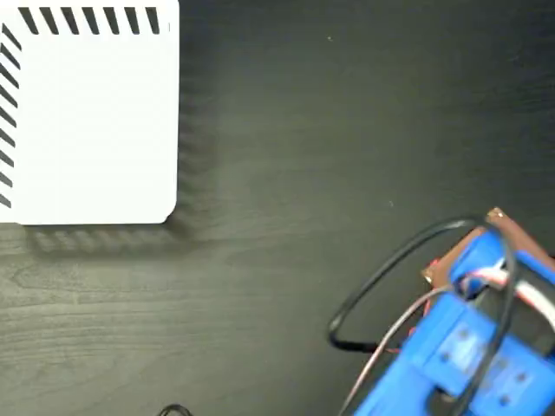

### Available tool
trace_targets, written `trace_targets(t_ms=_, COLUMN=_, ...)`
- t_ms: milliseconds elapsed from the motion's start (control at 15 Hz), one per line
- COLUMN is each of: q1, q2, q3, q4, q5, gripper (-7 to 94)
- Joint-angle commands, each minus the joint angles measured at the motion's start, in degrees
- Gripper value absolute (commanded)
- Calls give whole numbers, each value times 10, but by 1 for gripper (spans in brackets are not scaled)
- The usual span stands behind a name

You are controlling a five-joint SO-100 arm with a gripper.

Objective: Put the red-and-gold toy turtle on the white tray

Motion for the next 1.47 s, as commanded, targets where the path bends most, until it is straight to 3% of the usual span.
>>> trace_targets(t_ms=0, q1=26, q2=-12, q3=-33, q4=13, q5=-71, gripper=0)
trace_targets(t_ms=400, q1=31, q2=-83, q3=-80, q4=31, q5=-145, gripper=5)
trace_targets(t_ms=533, q1=33, q2=-106, q3=-85, q4=32, q5=-171, gripper=15)
trace_targets(t_ms=667, q1=46, q2=-121, q3=-84, q4=30, q5=-212, gripper=31)
trace_targets(t_ms=867, q1=61, q2=-128, q3=-72, q4=18, q5=-231, gripper=44)
trace_targets(t_ms=1200, q1=103, q2=-120, q3=9, q4=-78, q5=-283, gripper=62)
trace_targets(t_ms=1400, q1=119, q2=-105, q3=93, q4=-192, q5=-312, gripper=62)
